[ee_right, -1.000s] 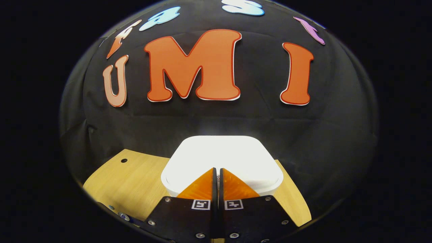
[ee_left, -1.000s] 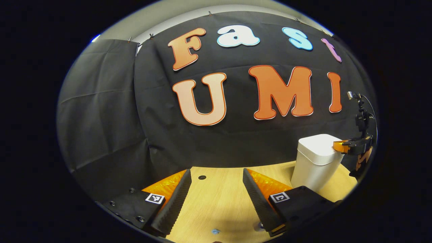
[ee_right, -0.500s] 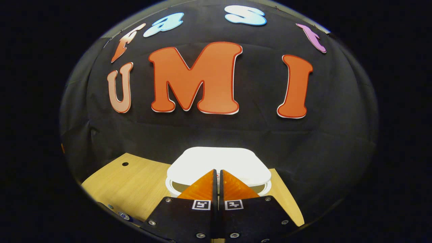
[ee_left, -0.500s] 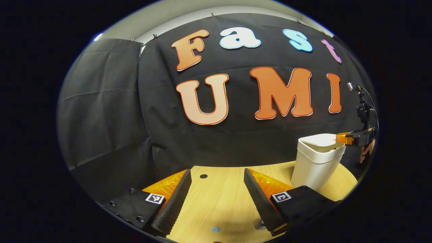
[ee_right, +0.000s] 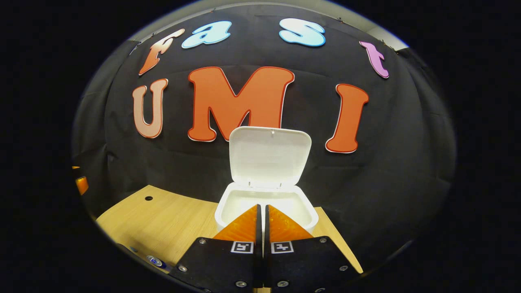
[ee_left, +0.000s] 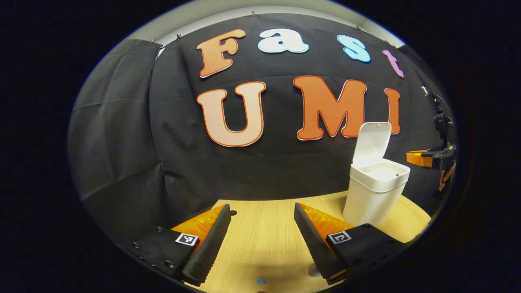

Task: Press the lid of the desktop garbage bin to open it, pick up the crumpled paper on the desktop and throw it into the bin, then pick up the pop can on the desktop and drop it into the bin, and finally close the garbage bin lid.

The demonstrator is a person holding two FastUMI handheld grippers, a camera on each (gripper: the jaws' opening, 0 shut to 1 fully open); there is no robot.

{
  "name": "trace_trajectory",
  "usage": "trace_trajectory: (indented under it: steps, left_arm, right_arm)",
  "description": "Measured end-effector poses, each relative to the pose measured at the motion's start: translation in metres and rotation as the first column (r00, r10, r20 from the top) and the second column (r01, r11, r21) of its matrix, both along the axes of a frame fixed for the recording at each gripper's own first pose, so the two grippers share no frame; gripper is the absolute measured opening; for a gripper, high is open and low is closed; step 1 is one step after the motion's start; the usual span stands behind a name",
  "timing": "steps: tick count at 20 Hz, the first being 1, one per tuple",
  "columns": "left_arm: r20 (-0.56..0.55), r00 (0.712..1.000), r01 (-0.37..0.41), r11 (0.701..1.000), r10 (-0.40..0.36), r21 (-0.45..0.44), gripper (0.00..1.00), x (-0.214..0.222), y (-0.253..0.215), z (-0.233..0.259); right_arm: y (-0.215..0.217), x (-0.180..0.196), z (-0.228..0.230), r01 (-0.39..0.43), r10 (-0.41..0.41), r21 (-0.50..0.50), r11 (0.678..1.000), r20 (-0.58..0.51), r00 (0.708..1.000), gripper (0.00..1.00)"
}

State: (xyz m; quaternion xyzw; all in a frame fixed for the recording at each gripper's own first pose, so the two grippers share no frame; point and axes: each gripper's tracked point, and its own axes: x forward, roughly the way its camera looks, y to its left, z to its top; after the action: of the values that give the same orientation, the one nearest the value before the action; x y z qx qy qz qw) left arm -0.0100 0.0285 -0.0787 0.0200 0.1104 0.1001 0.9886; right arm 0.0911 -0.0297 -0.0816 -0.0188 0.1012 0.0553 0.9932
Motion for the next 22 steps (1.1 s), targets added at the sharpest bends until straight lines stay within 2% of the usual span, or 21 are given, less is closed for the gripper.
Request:
trace_trajectory:
  steps: [3,5,10,13,14,15,16,18,22]
  left_arm:
    - [-0.039,0.998,0.046,0.999,-0.045,0.021,1.00,0.004,0.004,-0.023]
    - [-0.072,0.995,0.065,0.998,-0.064,0.010,1.00,0.005,0.004,-0.040]
    - [-0.151,0.984,0.093,0.995,-0.095,-0.023,1.00,-0.001,0.008,-0.080]
    - [-0.200,0.973,0.111,0.993,-0.115,-0.030,1.00,-0.006,0.012,-0.105]
    - [-0.215,0.969,0.117,0.993,-0.121,-0.032,0.95,-0.007,0.013,-0.112]
    - [-0.234,0.963,0.125,0.991,-0.130,-0.036,1.00,-0.009,0.015,-0.121]
    - [-0.252,0.958,0.134,0.990,-0.139,-0.040,1.00,-0.012,0.015,-0.128]
    - [-0.290,0.943,0.151,0.987,-0.161,-0.056,1.00,-0.016,0.012,-0.147]
    - [-0.368,0.910,0.174,0.981,-0.192,-0.081,1.00,-0.028,0.011,-0.181]
  right_arm:
    - [0.011,-0.017,-0.013,-0.005,0.004,-0.020,1.000,-0.041,0.999,0.02]
    - [0.014,-0.027,-0.023,0.019,-0.021,-0.026,0.999,-0.067,0.998,0.07]
    - [0.044,-0.055,-0.041,-0.018,0.017,-0.011,1.000,-0.110,0.994,0.41]
    - [0.061,-0.071,-0.053,-0.054,0.052,-0.010,0.998,-0.140,0.989,0.57]
    - [0.066,-0.076,-0.056,-0.066,0.064,-0.012,0.998,-0.148,0.987,0.65]
    - [0.072,-0.082,-0.061,-0.079,0.075,-0.015,0.997,-0.155,0.985,0.70]
    - [0.078,-0.088,-0.065,-0.090,0.086,-0.017,0.996,-0.162,0.983,0.77]
    - [0.087,-0.098,-0.071,-0.112,0.106,-0.020,0.994,-0.176,0.979,0.84]
    - [0.107,-0.114,-0.088,-0.157,0.149,-0.019,0.987,-0.225,0.963,0.89]
